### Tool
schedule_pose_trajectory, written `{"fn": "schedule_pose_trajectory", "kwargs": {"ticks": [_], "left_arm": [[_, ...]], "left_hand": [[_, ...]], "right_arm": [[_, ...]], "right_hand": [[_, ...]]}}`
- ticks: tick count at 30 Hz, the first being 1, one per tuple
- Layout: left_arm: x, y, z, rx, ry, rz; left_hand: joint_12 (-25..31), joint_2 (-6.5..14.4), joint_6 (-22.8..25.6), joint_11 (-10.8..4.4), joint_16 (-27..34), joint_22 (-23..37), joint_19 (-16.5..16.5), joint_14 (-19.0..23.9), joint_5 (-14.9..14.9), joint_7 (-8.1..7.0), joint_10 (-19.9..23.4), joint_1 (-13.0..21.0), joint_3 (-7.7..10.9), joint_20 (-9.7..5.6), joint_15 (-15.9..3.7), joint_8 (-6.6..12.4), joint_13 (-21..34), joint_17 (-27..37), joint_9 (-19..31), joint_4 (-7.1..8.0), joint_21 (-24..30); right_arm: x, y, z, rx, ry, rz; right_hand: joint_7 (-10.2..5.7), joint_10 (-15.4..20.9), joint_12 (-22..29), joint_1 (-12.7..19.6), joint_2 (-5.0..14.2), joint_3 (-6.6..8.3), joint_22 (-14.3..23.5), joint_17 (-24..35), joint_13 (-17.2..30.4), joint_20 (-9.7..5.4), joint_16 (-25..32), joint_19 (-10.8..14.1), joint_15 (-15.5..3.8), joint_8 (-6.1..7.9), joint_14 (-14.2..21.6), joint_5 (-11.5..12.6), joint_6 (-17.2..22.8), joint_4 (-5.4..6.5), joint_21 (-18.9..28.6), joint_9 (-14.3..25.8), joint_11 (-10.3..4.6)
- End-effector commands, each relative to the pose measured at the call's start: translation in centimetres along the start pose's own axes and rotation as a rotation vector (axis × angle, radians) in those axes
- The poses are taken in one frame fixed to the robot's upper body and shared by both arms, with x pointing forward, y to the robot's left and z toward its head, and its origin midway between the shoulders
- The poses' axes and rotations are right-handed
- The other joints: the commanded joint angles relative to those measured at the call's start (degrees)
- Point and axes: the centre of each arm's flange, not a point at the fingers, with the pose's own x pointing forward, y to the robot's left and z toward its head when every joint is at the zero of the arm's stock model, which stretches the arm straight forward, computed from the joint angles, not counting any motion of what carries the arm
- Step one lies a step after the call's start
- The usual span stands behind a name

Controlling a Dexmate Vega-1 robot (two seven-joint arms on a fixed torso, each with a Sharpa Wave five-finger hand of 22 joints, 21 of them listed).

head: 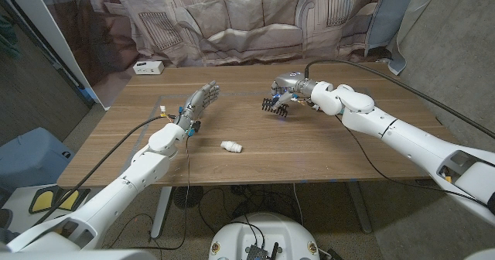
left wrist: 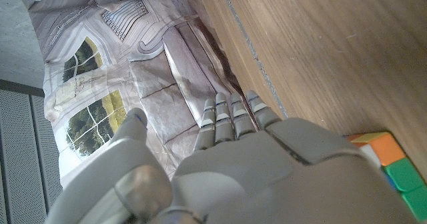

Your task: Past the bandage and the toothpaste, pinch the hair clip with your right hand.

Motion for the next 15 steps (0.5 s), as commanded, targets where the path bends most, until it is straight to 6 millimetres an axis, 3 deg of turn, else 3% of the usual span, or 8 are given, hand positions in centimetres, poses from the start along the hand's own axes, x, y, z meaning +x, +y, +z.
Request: {"fn": "schedule_pose_trajectory", "kwargs": {"ticks": [1,8,15], "left_arm": [[0.17,0.18,0.14,0.002,-0.001,0.002],[0.21,0.24,-0.01,0.001,0.003,0.003],[0.35,0.27,-0.06,0.000,0.004,0.003]], "left_hand": [[-0.1,-0.1,0.4,0.14,0.0,0.3,-0.4,0.3,0.0,0.05,0.4,-0.4,0.58,-0.10,-0.07,0.13,0.1,0.1,0.1,-0.06,0.2],[-0.1,-0.1,0.4,0.12,0.0,0.3,-0.4,0.4,0.0,0.08,0.4,-0.4,0.65,-0.11,-0.08,0.14,0.1,0.1,0.1,-0.08,0.2],[-0.1,-0.1,0.4,0.11,0.0,0.3,-0.4,0.4,0.0,-0.04,0.4,-0.4,0.72,-0.11,-0.09,0.13,0.1,0.1,0.1,-0.10,0.2]], "right_arm": [[0.08,-0.09,0.05,0.000,0.009,-0.006],[0.19,-0.03,0.00,-0.004,0.013,-0.002],[0.25,-0.07,-0.24,-0.015,0.019,0.002]], "right_hand": [[-3.43,2.7,6.2,4.0,4.00,-0.36,0.2,0.6,19.9,-0.23,-0.5,0.1,-1.27,0.72,0.1,0.4,4.2,0.30,0.0,-0.3,-2.80],[-3.34,3.3,6.2,4.0,3.84,-0.67,0.2,0.7,19.1,-0.35,-1.2,-0.6,-1.19,0.88,-0.1,0.5,4.4,0.37,-0.3,-0.7,-2.84],[-3.41,2.6,4.3,3.3,4.35,-1.00,0.2,0.5,16.1,0.74,-3.0,-0.7,-1.09,0.89,-1.1,0.6,4.5,1.08,-0.4,-1.7,-2.82]]}}
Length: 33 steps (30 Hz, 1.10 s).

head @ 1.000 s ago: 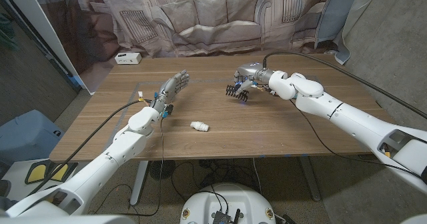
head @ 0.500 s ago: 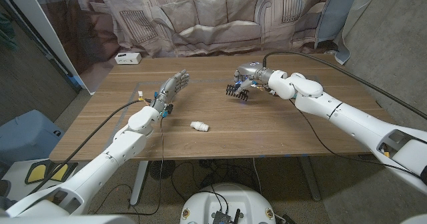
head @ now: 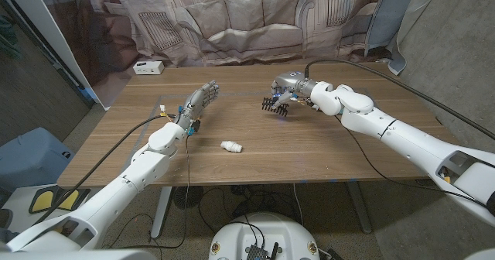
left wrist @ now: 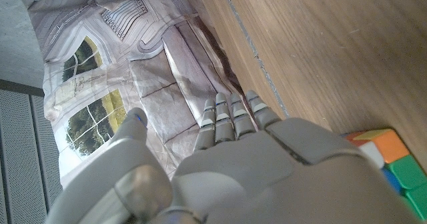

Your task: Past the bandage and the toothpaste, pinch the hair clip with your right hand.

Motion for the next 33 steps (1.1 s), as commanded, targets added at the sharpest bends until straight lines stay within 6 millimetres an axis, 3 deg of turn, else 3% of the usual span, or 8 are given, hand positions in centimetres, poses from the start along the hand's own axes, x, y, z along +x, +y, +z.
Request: {"fn": "schedule_pose_trajectory", "kwargs": {"ticks": [1,16,19,24,33], "left_arm": [[0.24,0.05,-0.12,-0.001,0.005,0.000],[0.97,-0.01,0.05,0.000,-0.002,-0.008],[1.03,0.01,0.13,0.002,-0.004,-0.008],[1.04,0.05,0.21,0.002,-0.006,-0.007],[0.96,0.11,0.38,0.005,-0.008,-0.009]], "left_hand": [[-0.2,-0.1,0.4,0.09,0.0,0.3,-0.4,0.4,0.0,-0.01,0.4,-0.4,0.48,-0.07,-0.08,0.14,0.1,0.1,0.1,0.13,0.2],[-0.2,-0.2,0.4,-0.01,0.0,0.3,-0.4,0.4,0.0,0.02,0.3,-0.4,0.61,-0.13,-0.09,0.16,0.1,0.1,0.1,0.08,0.2],[-0.1,-0.2,0.4,0.12,0.0,0.3,-0.4,0.4,0.0,0.01,0.4,-0.5,0.64,-0.03,-0.09,0.16,0.1,0.1,0.1,0.07,0.2],[-0.2,-0.2,0.4,0.02,0.0,0.3,-0.4,0.4,0.0,0.03,0.3,-0.5,0.68,0.01,-0.10,0.15,0.1,0.1,0.1,0.05,0.2],[-0.2,-0.2,0.4,0.00,0.0,0.3,-0.4,0.4,0.0,0.00,0.4,-0.5,0.76,0.03,-0.09,0.13,0.1,0.1,0.1,0.02,0.2]], "right_arm": [[0.15,-0.02,-0.28,-0.016,0.010,0.007],[-0.24,0.04,-0.63,-0.008,0.026,-0.018],[-0.33,0.07,-0.65,-0.007,0.028,-0.019],[-0.41,0.10,-0.63,-0.006,0.030,-0.018],[-0.59,-0.05,-0.47,-0.009,0.032,-0.024]], "right_hand": [[-3.68,2.4,2.8,3.0,4.33,-0.25,0.2,0.0,15.5,0.58,-1.0,0.0,-1.22,0.27,-0.7,0.6,3.7,0.70,-0.2,-0.6,-2.76],[-3.56,0.7,-1.8,1.7,4.20,-0.72,0.1,-1.2,8.6,1.55,-5.6,-0.4,-1.06,-2.53,-5.1,0.7,1.5,1.30,-0.3,-3.5,-2.10],[-3.61,0.6,-2.7,1.4,4.16,-0.84,0.1,-2.1,7.1,1.63,-6.9,-0.6,-1.02,-3.23,-5.8,0.7,1.7,1.46,-0.3,-4.4,-0.97],[-3.34,-0.7,-4.3,1.3,4.17,-0.89,0.1,-3.3,5.2,1.86,-8.1,-0.7,-0.95,-4.84,-6.4,0.7,0.5,1.41,-0.4,-5.6,-0.55],[-2.77,-1.2,-5.6,1.5,4.57,-0.91,0.1,-3.7,3.3,2.07,-8.8,-1.1,-0.37,-6.14,-7.2,0.6,0.3,1.28,-0.4,-6.8,0.20]]}}
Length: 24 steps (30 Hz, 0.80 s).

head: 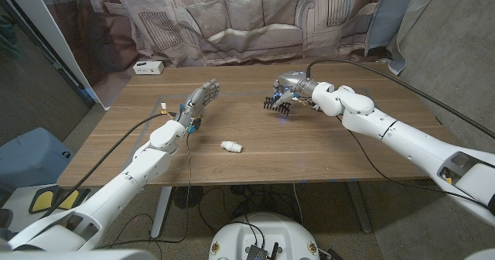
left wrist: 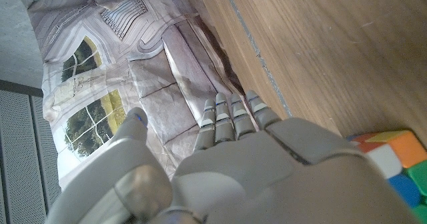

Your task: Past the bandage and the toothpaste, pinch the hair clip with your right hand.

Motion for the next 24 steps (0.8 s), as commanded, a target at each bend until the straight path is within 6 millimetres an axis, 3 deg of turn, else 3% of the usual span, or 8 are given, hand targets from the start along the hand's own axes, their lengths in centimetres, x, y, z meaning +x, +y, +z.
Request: {"fn": "schedule_pose_trajectory", "kwargs": {"ticks": [1,24], "left_arm": [[0.04,0.05,0.29,0.004,-0.007,-0.003],[-0.49,-0.04,0.19,-0.002,-0.010,0.004]], "left_hand": [[-0.1,-0.2,0.4,-0.02,0.0,0.3,-0.4,0.4,0.0,0.00,0.4,-0.5,0.37,0.05,-0.10,0.14,0.1,0.1,0.1,0.07,0.2],[-0.1,-0.3,0.5,0.00,0.0,0.3,-0.5,0.4,0.0,-0.01,0.4,-0.5,0.53,0.06,-0.12,0.15,0.1,0.1,0.1,0.01,0.1]], "right_arm": [[-0.26,-0.17,0.09,-0.003,0.005,-0.009],[-0.61,0.12,0.33,-0.071,0.034,0.016]], "right_hand": [[-0.71,0.1,-0.5,2.9,3.25,-0.22,0.1,0.0,-0.8,0.36,-0.2,0.2,-3.05,-0.60,-0.6,0.2,0.6,0.05,0.0,-0.4,0.20],[-0.10,-4.0,-5.5,3.1,3.48,-0.24,0.1,-2.3,-5.4,1.33,-2.3,-0.3,-1.53,-4.13,-2.7,-0.2,-0.9,-0.31,0.0,-3.2,1.20]]}}
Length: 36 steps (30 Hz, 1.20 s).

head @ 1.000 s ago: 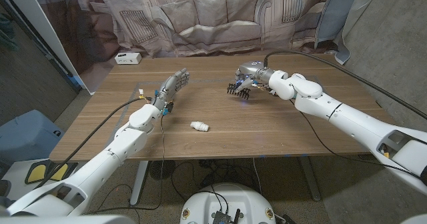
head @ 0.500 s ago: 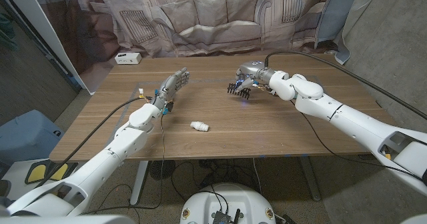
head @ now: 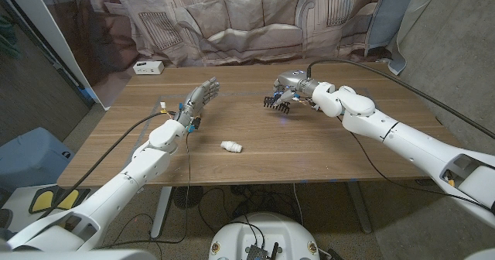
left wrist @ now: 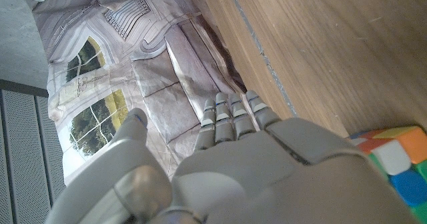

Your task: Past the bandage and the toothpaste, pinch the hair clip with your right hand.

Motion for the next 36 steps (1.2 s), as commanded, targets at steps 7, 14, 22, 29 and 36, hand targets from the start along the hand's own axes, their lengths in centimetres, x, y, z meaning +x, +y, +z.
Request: {"fn": "schedule_pose_trajectory", "kwargs": {"ticks": [7,14,22,29,36], "left_arm": [[-0.45,-0.09,-0.41,-0.011,0.004,0.008],[-0.43,-0.16,-0.47,-0.012,0.004,0.009],[-0.42,-0.16,-0.44,-0.012,0.001,0.011],[-0.38,-0.20,-0.41,-0.012,0.001,0.010],[-0.47,-0.23,-0.40,-0.013,0.001,0.011]], "left_hand": [[-0.2,0.0,0.4,0.04,0.0,0.3,-0.3,0.4,0.0,-0.03,0.4,-0.2,0.58,-0.14,-0.10,0.15,0.1,0.1,0.1,0.00,0.1],[-0.2,0.0,0.5,-0.01,0.0,0.3,-0.3,0.4,0.0,-0.04,0.3,-0.3,0.64,-0.15,-0.13,0.15,0.1,0.1,0.1,-0.01,0.2],[-0.1,0.0,0.5,-0.02,0.0,0.3,-0.3,0.4,0.0,-0.04,0.5,-0.3,0.69,-0.14,-0.14,0.15,0.1,0.1,0.1,-0.03,0.2],[-0.2,-0.1,0.5,0.15,0.0,0.3,-0.3,0.5,0.0,-0.01,0.4,-0.3,0.74,-0.20,-0.08,0.15,0.1,0.1,0.1,-0.04,0.2],[-0.2,-0.1,0.4,-0.03,0.0,0.3,-0.3,0.4,0.0,0.00,0.3,-0.3,0.80,-0.22,-0.05,0.14,0.1,0.1,0.1,-0.06,0.2]], "right_arm": [[-0.15,0.69,0.11,-0.084,0.030,0.033],[-0.11,0.86,0.07,-0.099,0.037,0.044],[-0.19,1.09,0.05,-0.126,0.049,0.044],[-0.24,1.02,0.00,-0.129,0.054,0.043],[-0.29,1.04,-0.03,-0.132,0.062,0.051]], "right_hand": [[-0.17,-1.1,-1.6,2.0,2.59,-0.06,0.1,-0.4,-1.3,0.71,-0.7,-0.3,-2.15,-1.23,-1.1,-0.1,-0.9,-0.11,-0.1,-0.5,-0.14],[-0.31,-1.8,-2.6,1.6,2.39,-0.37,0.1,-0.6,-2.2,1.13,-0.8,-0.3,-2.29,-2.01,-1.7,-0.2,-1.4,-0.01,0.0,-0.8,-0.21],[-0.48,-2.4,-3.6,1.4,2.41,-0.46,0.1,-1.0,-3.0,1.54,-1.2,-0.3,-2.28,-2.65,-2.3,-0.2,-1.7,0.06,0.0,-1.0,-0.39],[-0.88,-2.8,-4.5,1.4,2.39,-0.54,0.1,-1.3,-3.9,1.74,-1.3,-0.4,-2.18,-3.39,-2.7,-0.2,-2.2,0.01,0.0,-1.2,-0.09],[-1.52,-3.7,-5.8,1.3,2.35,-0.57,0.1,-1.9,-5.0,1.94,-1.7,-0.5,-1.93,-4.16,-3.7,-0.2,-2.6,-0.05,0.0,-1.3,-0.32]]}}
